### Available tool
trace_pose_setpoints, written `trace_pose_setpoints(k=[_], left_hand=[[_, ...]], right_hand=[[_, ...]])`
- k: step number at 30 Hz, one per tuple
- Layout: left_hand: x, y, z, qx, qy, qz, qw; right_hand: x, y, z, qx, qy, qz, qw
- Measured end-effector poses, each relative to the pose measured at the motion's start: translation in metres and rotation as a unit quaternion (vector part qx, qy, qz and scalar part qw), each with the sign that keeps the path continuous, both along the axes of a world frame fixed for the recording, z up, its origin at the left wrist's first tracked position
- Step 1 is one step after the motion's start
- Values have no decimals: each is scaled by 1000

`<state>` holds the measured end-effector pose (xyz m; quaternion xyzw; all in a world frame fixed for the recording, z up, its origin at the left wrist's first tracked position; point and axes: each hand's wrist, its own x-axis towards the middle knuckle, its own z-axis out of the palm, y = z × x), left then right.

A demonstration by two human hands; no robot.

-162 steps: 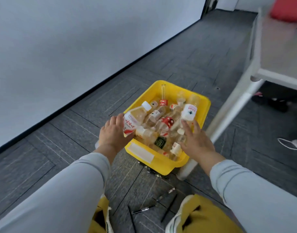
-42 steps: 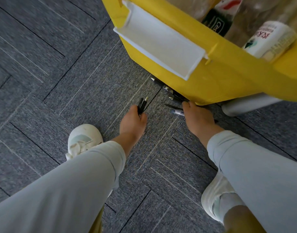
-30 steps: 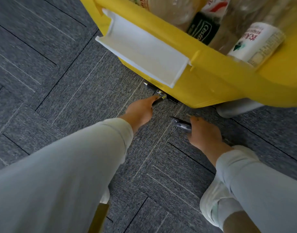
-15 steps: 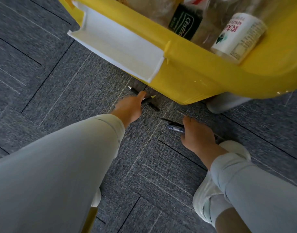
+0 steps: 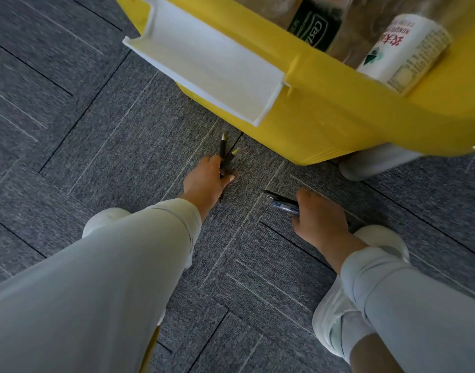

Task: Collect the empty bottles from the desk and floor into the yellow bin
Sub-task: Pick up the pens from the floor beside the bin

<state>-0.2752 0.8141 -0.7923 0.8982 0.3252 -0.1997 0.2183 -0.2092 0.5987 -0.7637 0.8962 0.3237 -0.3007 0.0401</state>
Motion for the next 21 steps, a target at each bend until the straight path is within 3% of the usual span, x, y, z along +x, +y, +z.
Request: trace_pose_setpoints(k=[4, 8, 14, 21], left_hand=[[0, 4, 0, -17, -6, 48, 999], [11, 9, 2, 6, -1, 42, 999], [11, 4, 8, -44, 16, 27, 999], [-37, -13, 71, -97, 10, 15, 995]], right_hand=[[-1, 1, -2, -6, 1, 4, 1000], [-3, 2, -3, 1, -4, 6, 1000], [2, 1, 1, 28, 12, 4, 1000], [4, 2, 66, 26, 19, 24, 999]])
